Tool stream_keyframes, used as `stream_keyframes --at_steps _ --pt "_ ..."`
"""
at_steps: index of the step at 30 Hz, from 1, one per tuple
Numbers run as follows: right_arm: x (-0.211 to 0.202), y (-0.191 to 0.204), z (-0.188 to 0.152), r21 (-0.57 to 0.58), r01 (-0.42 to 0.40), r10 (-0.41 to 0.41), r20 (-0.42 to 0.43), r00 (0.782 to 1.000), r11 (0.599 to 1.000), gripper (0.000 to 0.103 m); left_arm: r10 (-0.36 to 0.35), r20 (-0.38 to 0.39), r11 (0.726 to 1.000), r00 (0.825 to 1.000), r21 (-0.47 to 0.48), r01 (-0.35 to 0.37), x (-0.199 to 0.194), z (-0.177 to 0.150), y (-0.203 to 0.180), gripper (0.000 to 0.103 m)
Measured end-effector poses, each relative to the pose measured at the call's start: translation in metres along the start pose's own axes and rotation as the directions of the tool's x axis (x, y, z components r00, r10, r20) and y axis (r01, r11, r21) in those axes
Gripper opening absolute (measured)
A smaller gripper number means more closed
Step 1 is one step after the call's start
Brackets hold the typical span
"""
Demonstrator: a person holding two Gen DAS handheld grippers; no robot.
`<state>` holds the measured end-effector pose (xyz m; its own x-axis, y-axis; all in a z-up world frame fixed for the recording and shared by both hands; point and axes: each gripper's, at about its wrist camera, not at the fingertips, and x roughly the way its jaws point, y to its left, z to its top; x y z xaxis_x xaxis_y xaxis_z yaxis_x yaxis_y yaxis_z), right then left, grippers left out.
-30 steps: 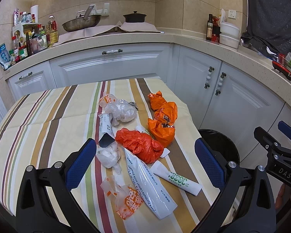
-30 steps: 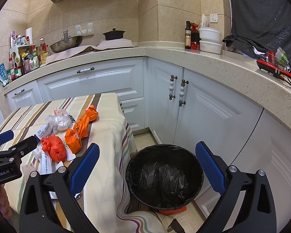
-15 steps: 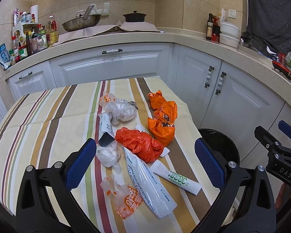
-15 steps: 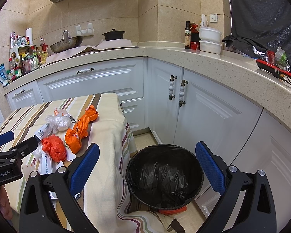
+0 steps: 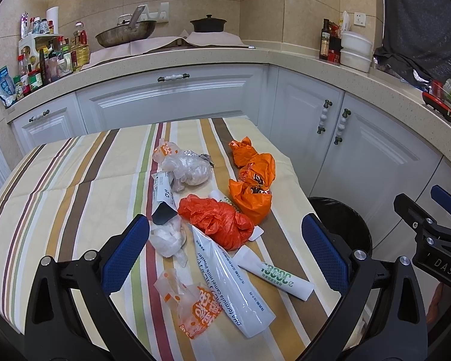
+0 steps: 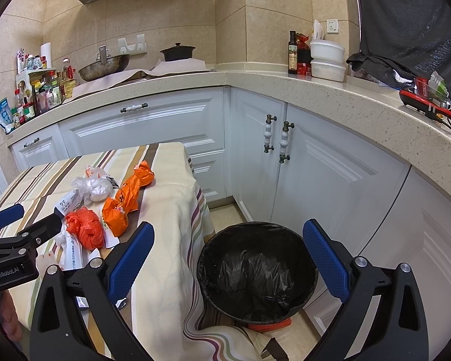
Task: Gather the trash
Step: 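Grasp the dotted clear bag with left tool while right tool grasps green-lettered tube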
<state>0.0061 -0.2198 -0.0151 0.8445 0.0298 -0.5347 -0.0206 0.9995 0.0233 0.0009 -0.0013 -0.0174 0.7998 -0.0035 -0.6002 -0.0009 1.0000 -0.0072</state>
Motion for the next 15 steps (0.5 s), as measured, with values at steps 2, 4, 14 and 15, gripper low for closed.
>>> stream_keyframes --at_steps 2,4,14,15 --pt "0.004 0.006 -0.007 -0.001 -0.012 0.012 -0.007 1.0 1.0 0.096 0.003 -0.004 1.0 1.0 -0.003 -0.003 0.004 -0.007 0.002 0.099" --pt "0.007 0.01 -0.009 -0.005 -0.031 0.031 -0.017 0.999 1.0 0.096 0.007 -0.008 1.0 1.0 -0.009 -0.007 0.006 -0.012 0.007 0.099" --pt "0.021 0.052 -0.028 -0.106 -0.178 0.171 -0.074 0.983 0.978 0.096 0.042 -0.08 0.997 0.996 -0.063 -0.047 0.006 -0.034 0.054 0.099" --pt "0.023 0.058 -0.031 -0.119 -0.194 0.185 -0.085 0.979 0.974 0.096 0.046 -0.084 0.996 0.995 -0.068 -0.052 0.005 -0.035 0.058 0.099"
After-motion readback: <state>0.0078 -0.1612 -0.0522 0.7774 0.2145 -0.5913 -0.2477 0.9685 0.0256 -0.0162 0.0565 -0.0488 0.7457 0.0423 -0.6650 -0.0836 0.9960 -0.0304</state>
